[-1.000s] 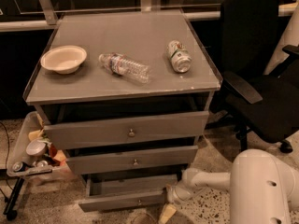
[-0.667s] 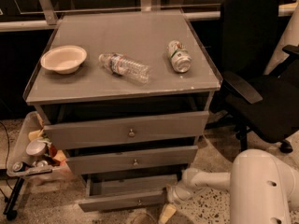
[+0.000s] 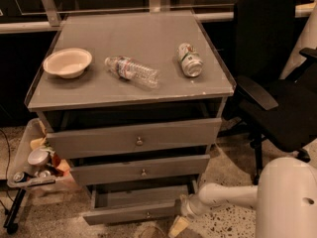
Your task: Open bottom drawer
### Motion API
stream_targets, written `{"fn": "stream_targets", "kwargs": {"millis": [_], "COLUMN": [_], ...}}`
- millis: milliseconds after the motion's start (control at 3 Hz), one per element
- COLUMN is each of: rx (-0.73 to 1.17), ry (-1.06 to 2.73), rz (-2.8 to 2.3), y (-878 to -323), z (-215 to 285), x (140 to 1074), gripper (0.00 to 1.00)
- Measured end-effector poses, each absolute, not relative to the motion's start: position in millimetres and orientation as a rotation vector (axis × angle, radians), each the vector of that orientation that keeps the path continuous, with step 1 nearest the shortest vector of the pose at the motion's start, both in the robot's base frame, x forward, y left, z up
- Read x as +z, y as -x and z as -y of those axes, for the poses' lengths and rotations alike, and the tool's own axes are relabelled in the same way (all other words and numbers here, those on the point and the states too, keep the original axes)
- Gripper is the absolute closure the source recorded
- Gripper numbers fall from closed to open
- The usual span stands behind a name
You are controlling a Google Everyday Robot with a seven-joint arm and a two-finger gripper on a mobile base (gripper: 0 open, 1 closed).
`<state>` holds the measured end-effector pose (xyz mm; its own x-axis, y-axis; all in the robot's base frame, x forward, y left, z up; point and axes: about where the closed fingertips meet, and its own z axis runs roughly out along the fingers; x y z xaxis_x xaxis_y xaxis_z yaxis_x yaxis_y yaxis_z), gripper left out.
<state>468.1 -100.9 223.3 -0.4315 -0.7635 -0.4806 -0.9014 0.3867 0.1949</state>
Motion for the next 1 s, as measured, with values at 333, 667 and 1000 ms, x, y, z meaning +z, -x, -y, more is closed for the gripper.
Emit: {"fn": "stream_targets", "kwargs": {"millis": [333,667,1000], "rx": [0.624,0.623,0.601], "ry": [1.458,1.505,1.552], "rz": [-2.335,-2.327,-2.311], "y": [-465.6,-477.8,-495.6], "z": [98.3,96.4,96.5], "x": [221.8,210.8,206.2], "gripper": [0.0,0.0,0.0]}}
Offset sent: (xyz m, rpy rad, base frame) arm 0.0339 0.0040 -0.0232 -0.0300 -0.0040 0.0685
